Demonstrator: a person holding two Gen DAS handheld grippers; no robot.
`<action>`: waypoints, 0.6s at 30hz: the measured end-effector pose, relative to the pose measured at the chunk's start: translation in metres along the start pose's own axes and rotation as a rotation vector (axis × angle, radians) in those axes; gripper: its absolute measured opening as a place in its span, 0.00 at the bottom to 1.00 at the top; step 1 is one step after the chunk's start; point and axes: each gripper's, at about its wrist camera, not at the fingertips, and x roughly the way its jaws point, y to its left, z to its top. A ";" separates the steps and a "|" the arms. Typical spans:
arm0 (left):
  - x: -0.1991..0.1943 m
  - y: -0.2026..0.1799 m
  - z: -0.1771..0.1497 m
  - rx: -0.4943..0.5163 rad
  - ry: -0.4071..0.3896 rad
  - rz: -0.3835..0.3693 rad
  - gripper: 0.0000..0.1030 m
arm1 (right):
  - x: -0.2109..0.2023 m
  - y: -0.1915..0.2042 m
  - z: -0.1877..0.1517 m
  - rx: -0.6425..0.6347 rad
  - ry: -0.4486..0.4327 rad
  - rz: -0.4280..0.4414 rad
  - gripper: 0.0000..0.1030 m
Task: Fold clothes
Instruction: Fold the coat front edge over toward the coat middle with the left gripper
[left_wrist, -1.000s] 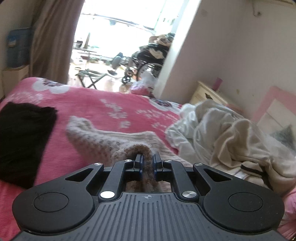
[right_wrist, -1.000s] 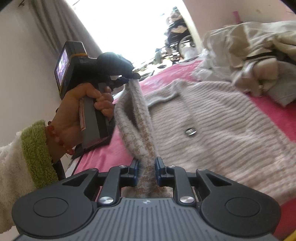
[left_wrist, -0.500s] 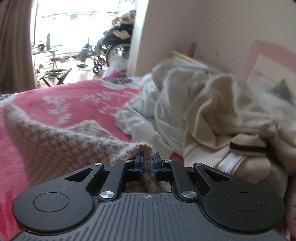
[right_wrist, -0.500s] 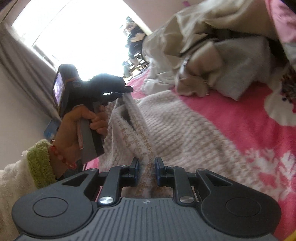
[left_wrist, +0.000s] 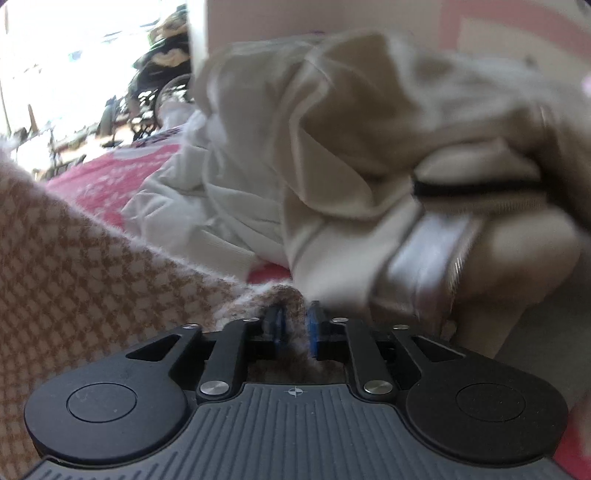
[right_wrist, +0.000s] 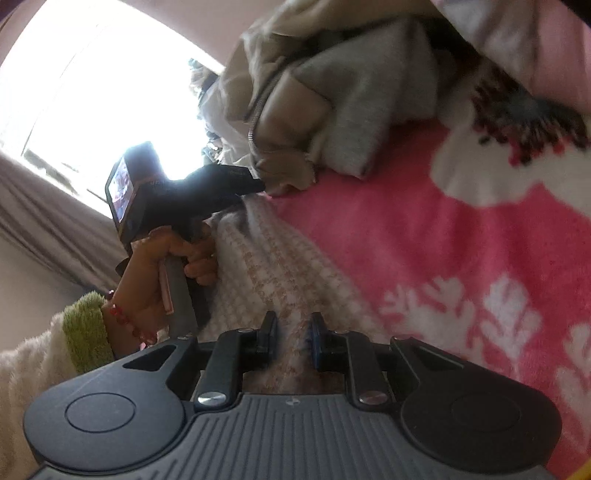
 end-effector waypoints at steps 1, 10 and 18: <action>-0.002 -0.004 0.001 0.036 0.006 0.004 0.26 | 0.000 0.000 0.000 0.003 0.001 0.000 0.19; -0.103 0.032 -0.005 0.046 -0.059 -0.236 0.31 | -0.011 -0.007 -0.001 0.055 -0.023 -0.022 0.11; -0.070 -0.003 -0.067 0.199 -0.018 -0.164 0.30 | -0.058 0.007 0.015 -0.027 -0.131 -0.201 0.10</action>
